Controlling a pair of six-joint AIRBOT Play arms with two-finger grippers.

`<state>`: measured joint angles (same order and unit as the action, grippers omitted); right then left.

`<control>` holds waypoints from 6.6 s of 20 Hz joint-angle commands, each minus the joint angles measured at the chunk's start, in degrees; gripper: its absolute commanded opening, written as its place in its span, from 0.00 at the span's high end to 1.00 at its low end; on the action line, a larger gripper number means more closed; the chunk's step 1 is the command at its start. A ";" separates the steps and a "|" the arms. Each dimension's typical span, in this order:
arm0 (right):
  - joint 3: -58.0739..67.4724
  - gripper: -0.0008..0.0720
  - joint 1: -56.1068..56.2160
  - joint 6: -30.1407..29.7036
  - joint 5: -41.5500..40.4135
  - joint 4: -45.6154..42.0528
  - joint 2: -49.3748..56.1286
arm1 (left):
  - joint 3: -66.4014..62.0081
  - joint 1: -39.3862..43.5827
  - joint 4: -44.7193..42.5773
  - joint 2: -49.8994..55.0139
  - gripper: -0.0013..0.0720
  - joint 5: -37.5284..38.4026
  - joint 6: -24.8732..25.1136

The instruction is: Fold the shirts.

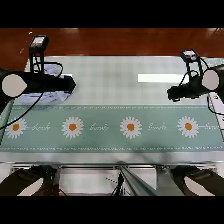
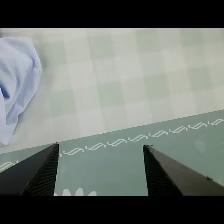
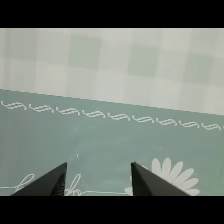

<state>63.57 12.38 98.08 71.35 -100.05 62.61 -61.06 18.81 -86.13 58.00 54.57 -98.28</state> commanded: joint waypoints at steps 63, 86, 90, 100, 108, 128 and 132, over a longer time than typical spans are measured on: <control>-0.02 0.32 0.04 1.31 -4.02 6.73 -0.04 | 0.00 -34.56 -5.75 29.53 0.00 -20.74 -0.39; -0.02 0.32 0.04 1.27 -4.26 6.58 -0.04 | -11.98 -34.12 3.45 28.37 0.97 -11.82 5.20; -0.02 0.32 0.04 1.27 -4.48 6.56 -0.04 | -16.74 -32.41 11.41 22.62 0.97 -15.69 5.22; 0.00 0.32 0.04 1.36 -4.66 -1.29 -0.04 | -26.64 -13.25 11.41 0.90 0.97 -19.67 5.22; 0.00 0.32 0.02 1.25 6.80 -22.27 -0.04 | -26.56 11.74 11.39 -1.42 0.97 -13.64 3.65; -0.02 0.32 -23.91 -8.81 9.42 -7.93 -0.15 | -19.58 -14.97 14.95 8.04 0.32 21.84 12.44; -0.02 0.32 -28.46 -11.76 5.27 2.84 -0.15 | 11.04 -28.85 40.22 4.68 0.21 21.16 25.27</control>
<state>63.57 -13.08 88.62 79.81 -105.65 62.48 -66.13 -0.45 -63.07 64.31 71.50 -82.67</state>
